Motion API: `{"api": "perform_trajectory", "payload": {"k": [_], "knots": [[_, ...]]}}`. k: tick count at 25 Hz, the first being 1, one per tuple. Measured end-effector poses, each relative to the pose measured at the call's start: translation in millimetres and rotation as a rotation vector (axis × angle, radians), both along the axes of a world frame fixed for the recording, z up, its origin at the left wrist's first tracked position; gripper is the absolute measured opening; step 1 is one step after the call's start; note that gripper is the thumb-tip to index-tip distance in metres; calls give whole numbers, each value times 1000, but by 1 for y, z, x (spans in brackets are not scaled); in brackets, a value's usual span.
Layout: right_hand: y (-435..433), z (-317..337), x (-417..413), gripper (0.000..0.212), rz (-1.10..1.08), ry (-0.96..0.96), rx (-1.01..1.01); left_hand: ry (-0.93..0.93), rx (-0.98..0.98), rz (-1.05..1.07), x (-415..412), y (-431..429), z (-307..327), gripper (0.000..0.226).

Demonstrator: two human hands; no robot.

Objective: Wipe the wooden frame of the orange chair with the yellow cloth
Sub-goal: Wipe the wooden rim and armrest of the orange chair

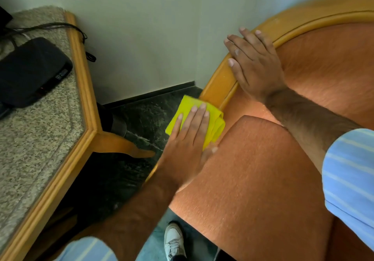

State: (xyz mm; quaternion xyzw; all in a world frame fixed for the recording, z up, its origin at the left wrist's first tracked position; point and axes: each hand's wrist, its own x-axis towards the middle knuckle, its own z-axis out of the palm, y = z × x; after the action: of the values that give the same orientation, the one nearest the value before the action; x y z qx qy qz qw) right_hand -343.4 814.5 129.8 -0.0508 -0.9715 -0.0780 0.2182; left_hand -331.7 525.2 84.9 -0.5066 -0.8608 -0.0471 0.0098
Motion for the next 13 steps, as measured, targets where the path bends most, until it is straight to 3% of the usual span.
{"api": "perform_trajectory", "payload": {"k": [4,7,10,13], "knots": [[0,2,0,51,-6,-5,2,2,-102,-2,12,-31,-6,85],[-1,3,2,52,-22,-30,-3,-96,-25,-6,12,-25,8,89],[-2,6,4,53,-28,-68,-15,-352,275,161,5,-23,25,82],[-10,18,7,57,-51,-122,-98,-804,406,578,-25,-6,41,77]]}}
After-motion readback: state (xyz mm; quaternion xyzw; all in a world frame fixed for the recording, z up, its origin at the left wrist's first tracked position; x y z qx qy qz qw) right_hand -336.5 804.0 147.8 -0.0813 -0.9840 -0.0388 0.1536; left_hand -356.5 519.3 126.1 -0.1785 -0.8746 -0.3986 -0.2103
